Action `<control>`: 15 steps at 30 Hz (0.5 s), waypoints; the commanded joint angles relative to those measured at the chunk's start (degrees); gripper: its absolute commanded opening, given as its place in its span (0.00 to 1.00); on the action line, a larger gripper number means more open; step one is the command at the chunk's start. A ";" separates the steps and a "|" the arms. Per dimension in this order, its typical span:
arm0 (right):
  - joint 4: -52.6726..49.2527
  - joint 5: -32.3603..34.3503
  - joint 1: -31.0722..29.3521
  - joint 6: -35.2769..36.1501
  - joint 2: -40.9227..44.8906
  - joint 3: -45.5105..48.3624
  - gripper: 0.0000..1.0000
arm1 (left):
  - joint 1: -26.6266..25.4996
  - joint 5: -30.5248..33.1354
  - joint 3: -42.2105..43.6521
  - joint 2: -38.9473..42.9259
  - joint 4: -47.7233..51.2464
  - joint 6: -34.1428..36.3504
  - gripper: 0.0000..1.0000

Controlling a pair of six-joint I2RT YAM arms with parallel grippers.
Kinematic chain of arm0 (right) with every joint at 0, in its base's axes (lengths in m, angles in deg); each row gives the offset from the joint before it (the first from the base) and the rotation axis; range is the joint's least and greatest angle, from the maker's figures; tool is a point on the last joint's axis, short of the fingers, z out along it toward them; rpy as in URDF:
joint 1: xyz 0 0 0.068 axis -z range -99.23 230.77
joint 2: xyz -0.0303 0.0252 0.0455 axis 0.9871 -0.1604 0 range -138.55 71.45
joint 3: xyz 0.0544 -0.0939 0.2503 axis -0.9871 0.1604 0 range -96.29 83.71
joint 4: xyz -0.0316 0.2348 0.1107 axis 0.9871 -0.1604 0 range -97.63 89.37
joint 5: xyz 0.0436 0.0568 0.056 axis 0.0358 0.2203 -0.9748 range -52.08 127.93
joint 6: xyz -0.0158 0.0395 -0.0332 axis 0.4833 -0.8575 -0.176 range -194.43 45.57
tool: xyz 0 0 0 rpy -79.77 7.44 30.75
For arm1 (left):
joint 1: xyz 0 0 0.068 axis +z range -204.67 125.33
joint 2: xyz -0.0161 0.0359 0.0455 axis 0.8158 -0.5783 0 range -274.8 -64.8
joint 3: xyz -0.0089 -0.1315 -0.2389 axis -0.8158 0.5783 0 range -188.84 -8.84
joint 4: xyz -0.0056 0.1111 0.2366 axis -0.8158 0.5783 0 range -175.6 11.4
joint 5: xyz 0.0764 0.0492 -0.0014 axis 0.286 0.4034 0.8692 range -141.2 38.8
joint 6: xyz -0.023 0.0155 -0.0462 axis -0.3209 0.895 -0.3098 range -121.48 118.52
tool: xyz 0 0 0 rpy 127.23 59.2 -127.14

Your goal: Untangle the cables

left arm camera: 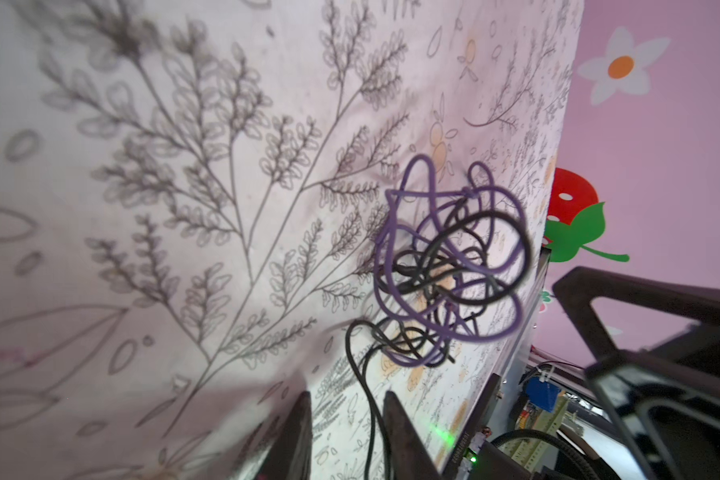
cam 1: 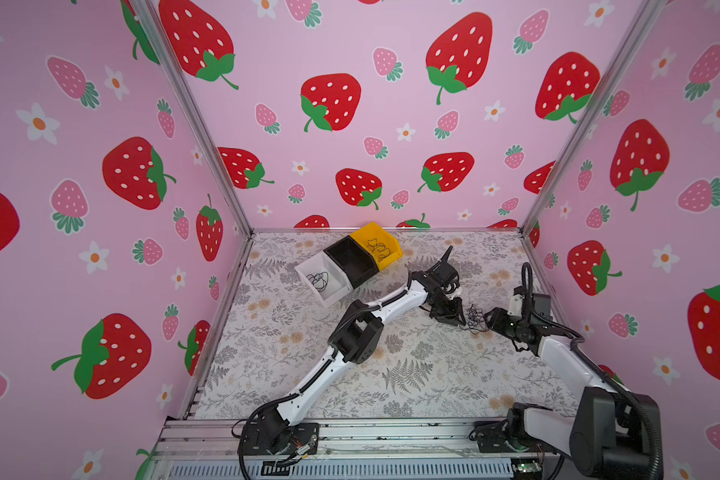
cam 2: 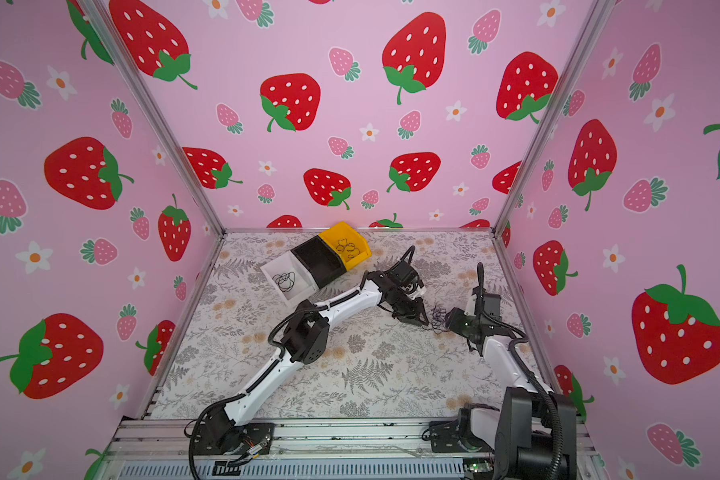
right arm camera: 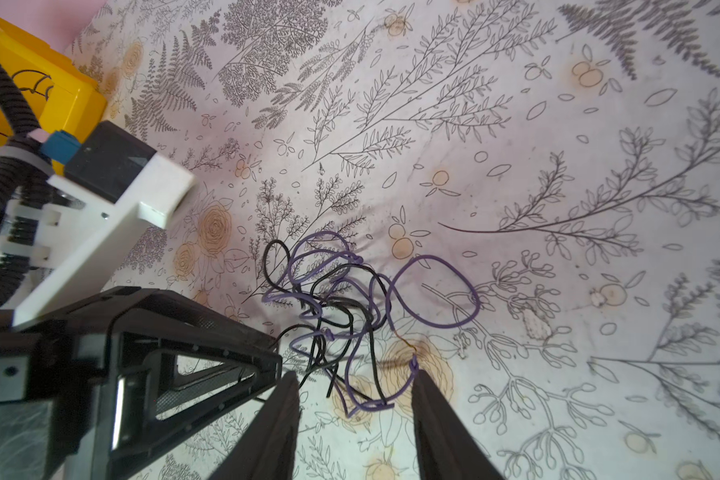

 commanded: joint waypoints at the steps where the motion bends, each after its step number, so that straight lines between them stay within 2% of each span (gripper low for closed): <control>1: 0.66 -0.71 0.29 -0.63 -0.31 0.37 0.46 | 0.44 -1.11 -1.73 -0.90 0.34 -0.56 0.21; 8: 0.42 -1.41 0.30 0.68 0.18 0.44 0.47 | 0.59 -1.40 -1.45 0.35 0.38 0.74 0.01; 15: -0.79 -4.28 0.28 2.96 0.97 -0.69 0.51 | 1.92 0.24 8.14 11.40 -3.04 4.93 0.00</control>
